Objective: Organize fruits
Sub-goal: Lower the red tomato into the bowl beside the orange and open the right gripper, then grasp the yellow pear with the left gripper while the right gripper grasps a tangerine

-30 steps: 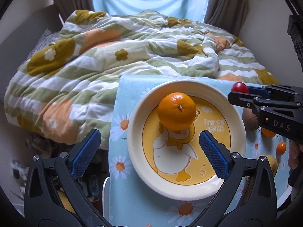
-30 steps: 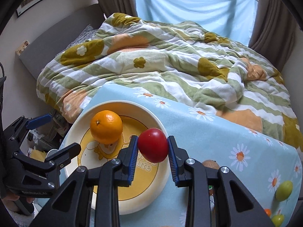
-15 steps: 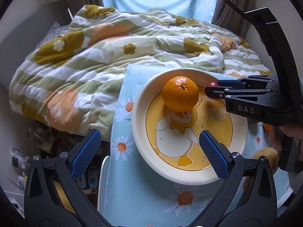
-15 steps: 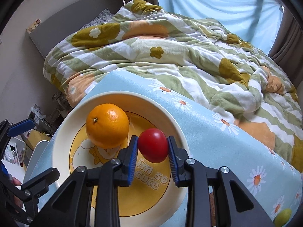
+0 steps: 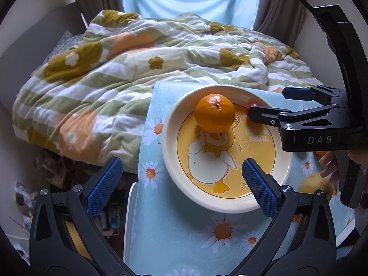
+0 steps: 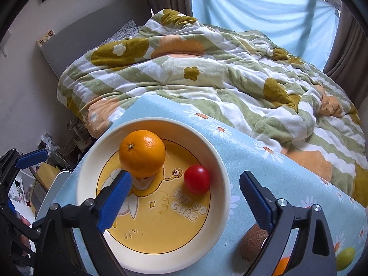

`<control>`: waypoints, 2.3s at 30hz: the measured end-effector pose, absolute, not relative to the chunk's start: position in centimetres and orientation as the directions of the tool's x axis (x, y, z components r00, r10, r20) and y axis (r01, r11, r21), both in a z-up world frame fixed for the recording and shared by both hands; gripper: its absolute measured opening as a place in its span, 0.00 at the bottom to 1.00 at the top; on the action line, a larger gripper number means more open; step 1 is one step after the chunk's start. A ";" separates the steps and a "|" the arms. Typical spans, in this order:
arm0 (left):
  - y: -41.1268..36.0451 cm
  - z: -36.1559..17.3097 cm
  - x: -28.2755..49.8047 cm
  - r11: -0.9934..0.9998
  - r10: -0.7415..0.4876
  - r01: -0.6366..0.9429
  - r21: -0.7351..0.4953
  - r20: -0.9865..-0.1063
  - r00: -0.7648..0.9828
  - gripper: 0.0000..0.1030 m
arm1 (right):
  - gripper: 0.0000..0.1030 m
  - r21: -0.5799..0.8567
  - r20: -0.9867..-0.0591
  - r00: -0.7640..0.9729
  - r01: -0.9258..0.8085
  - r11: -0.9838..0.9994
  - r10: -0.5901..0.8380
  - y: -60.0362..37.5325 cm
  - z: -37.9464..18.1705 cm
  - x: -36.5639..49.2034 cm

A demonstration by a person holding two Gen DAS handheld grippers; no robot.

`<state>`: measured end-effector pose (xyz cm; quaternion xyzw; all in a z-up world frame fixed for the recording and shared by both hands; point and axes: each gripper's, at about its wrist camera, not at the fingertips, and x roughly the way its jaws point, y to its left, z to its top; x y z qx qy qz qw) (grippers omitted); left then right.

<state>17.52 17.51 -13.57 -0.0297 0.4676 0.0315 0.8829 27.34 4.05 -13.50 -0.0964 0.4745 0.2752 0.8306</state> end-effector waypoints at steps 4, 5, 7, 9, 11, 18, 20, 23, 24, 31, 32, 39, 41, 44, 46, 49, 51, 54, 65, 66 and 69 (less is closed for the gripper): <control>17.3 -12.0 17.1 0.998 0.021 -0.058 -0.016 -0.815 0.579 1.00 | 0.91 0.100 -0.838 0.414 -0.525 0.845 0.357 3.9 -12.0 26.4; 17.3 -11.5 17.0 0.999 0.020 -0.052 -0.012 -0.811 0.584 1.00 | 0.91 0.097 -0.837 0.419 -0.522 0.848 0.354 3.8 -11.4 26.1; 17.2 -10.5 16.8 0.999 0.014 -0.036 -0.009 -0.802 0.597 1.00 | 0.91 0.087 -0.834 0.434 -0.508 0.857 0.342 3.6 -10.3 25.4; 17.1 -9.4 16.7 1.000 0.013 -0.026 -0.004 -0.794 0.608 1.00 | 0.91 0.089 -0.830 0.447 -0.483 0.871 0.333 3.2 -9.1 24.8; 17.2 -8.5 16.5 1.000 0.005 -0.011 -0.002 -0.787 0.617 1.00 | 0.91 0.098 -0.825 0.460 -0.458 0.884 0.330 2.7 -8.1 24.2; 16.9 -6.0 16.4 0.998 -0.055 0.060 -0.022 -0.768 0.638 1.00 | 0.91 0.078 -0.822 0.506 -0.353 0.932 0.260 0.0 -5.2 21.8; 16.5 -5.5 16.4 0.996 -0.081 0.085 -0.035 -0.763 0.641 1.00 | 0.91 0.071 -0.817 0.527 -0.313 0.947 0.236 -1.2 -4.4 21.0; 15.6 -4.9 16.4 0.993 -0.104 0.115 -0.038 -0.761 0.641 1.00 | 0.91 0.058 -0.816 0.545 -0.253 0.966 0.191 -3.0 -3.5 20.0; 15.2 -4.8 16.4 0.992 -0.102 0.119 -0.034 -0.764 0.637 1.00 | 0.91 0.049 -0.814 0.554 -0.234 0.971 0.175 -3.7 -3.2 19.6; 12.9 -4.6 15.4 0.992 -0.117 0.106 -0.065 -0.771 0.626 1.00 | 0.91 0.012 -0.807 0.581 -0.162 0.987 0.105 -8.7 -2.5 17.1; 12.4 -4.6 15.2 0.992 -0.120 0.103 -0.070 -0.770 0.627 1.00 | 0.91 0.016 -0.807 0.580 -0.159 0.987 0.106 -9.5 -2.5 16.8; 8.0 -5.6 14.0 0.995 -0.092 0.033 -0.091 -0.787 0.611 1.00 | 0.91 0.029 -0.812 0.568 -0.189 0.982 0.133 -14.6 -3.4 14.8; 6.7 -6.3 13.6 0.995 -0.088 0.017 -0.098 -0.793 0.602 1.00 | 0.91 0.032 -0.815 0.560 -0.209 0.977 0.146 -15.9 -4.0 14.4; 4.8 -7.5 13.0 0.995 -0.079 0.000 -0.098 -0.802 0.592 1.00 | 0.91 0.035 -0.822 0.544 -0.242 0.970 0.166 -17.6 -5.3 13.8; 3.5 -8.4 12.6 0.995 -0.073 -0.010 -0.097 -0.807 0.586 1.00 | 0.91 0.037 -0.826 0.534 -0.263 0.964 0.178 -18.6 -6.3 13.5; 1.8 -10.0 12.0 0.995 -0.072 -0.012 -0.097 -0.809 0.583 1.00 | 0.91 0.045 -0.831 0.520 -0.294 0.955 0.199 -19.9 -8.0 13.3; 0.6 -11.1 11.7 0.996 -0.070 -0.001 -0.087 -0.810 0.583 1.00 | 0.91 0.062 -0.830 0.513 -0.308 0.949 0.221 -20.6 -9.2 13.2; -1.2 -12.8 11.5 0.998 -0.060 0.016 -0.062 -0.812 0.581 1.00 | 0.91 0.070 -0.831 0.501 -0.337 0.939 0.241 -21.2 -11.0 13.2; -4.7 -18.0 12.4 0.995 -0.058 0.096 -0.008 -0.843 0.534 0.92 | 0.91 0.055 -0.850 0.452 -0.436 0.898 0.272 -21.6 -15.9 13.7; -4.8 -18.3 12.5 0.995 -0.059 0.096 -0.009 -0.844 0.533 0.92 | 0.91 0.059 -0.850 0.448 -0.441 0.895 0.277 -21.6 -16.2 13.7; -4.8 -18.8 12.8 0.995 -0.067 0.099 -0.018 -0.849 0.525 0.92 | 0.91 0.058 -0.852 0.440 -0.457 0.888 0.282 -21.3 -16.8 14.0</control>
